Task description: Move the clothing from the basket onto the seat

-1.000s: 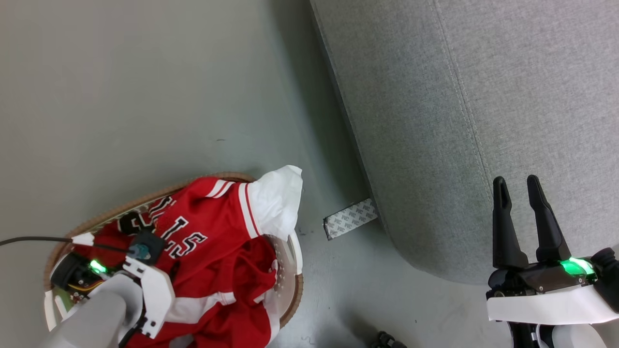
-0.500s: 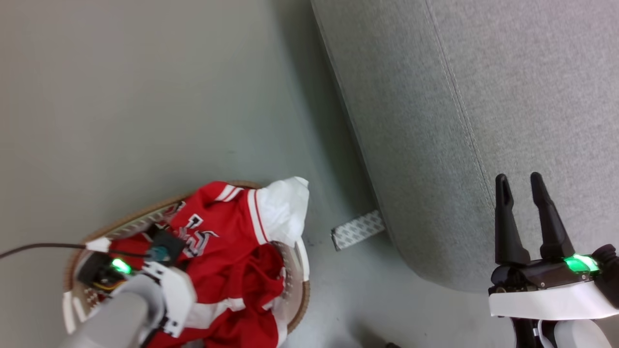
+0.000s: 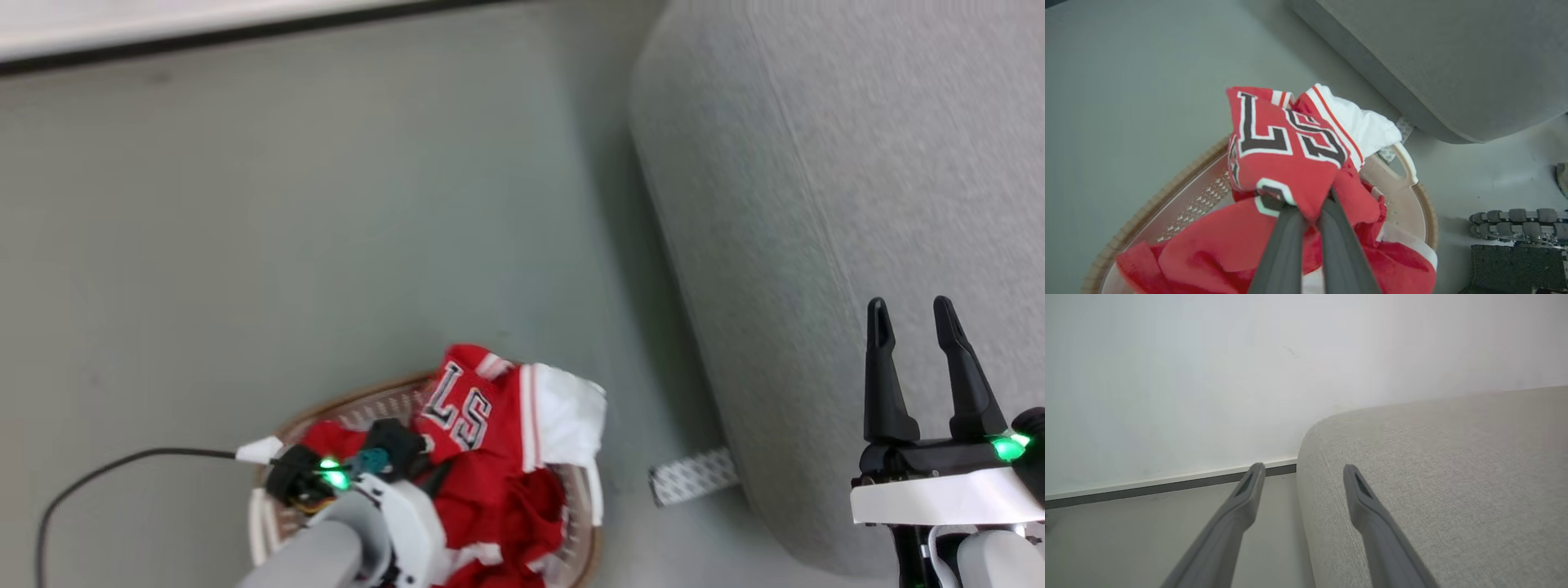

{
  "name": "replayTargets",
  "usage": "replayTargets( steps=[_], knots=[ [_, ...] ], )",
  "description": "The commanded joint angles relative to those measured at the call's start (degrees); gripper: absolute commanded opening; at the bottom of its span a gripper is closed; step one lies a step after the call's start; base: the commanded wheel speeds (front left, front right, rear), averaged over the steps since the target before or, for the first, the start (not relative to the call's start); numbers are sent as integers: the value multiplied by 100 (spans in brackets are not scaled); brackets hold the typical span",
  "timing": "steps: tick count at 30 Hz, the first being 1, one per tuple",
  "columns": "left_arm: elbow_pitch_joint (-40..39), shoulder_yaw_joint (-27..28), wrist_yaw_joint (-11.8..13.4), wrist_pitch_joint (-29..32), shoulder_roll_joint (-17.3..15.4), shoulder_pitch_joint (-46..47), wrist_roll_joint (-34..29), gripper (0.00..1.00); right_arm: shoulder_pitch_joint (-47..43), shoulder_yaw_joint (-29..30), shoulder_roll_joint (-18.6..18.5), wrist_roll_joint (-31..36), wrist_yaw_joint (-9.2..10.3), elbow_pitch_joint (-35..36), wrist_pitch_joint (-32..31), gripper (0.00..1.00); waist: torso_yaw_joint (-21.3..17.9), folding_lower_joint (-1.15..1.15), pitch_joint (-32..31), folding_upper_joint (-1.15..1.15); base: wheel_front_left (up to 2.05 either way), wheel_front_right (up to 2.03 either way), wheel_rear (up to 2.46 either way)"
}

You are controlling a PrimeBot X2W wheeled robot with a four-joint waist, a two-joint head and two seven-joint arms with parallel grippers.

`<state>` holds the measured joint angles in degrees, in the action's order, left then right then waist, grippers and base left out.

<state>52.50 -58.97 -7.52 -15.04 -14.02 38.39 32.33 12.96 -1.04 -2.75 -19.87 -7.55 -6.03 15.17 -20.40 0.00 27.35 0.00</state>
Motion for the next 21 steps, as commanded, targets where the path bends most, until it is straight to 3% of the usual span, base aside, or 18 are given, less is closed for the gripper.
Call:
replayTargets(
  steps=[1, 8, 21],
  knots=[
    [-164, 52, 8, -12, 38, -83, 28, 0, 6, 46, -25, 88, 12, -69, -2, 100, 513, 0, -526, 0, 0, 0, 0],
    [-1042, 461, 8, -16, 149, -476, -112, 0, -160, 70, -26, 304, 12, -384, -2, 100, 1061, 0, -1268, 0, 0, 0, 0],
    [-2109, 1331, 26, -15, 294, -843, -576, 0, -457, -72, -25, 323, 12, -721, -3, 100, 1610, 0, -2231, 0, 0, 0, 0]
  ],
)
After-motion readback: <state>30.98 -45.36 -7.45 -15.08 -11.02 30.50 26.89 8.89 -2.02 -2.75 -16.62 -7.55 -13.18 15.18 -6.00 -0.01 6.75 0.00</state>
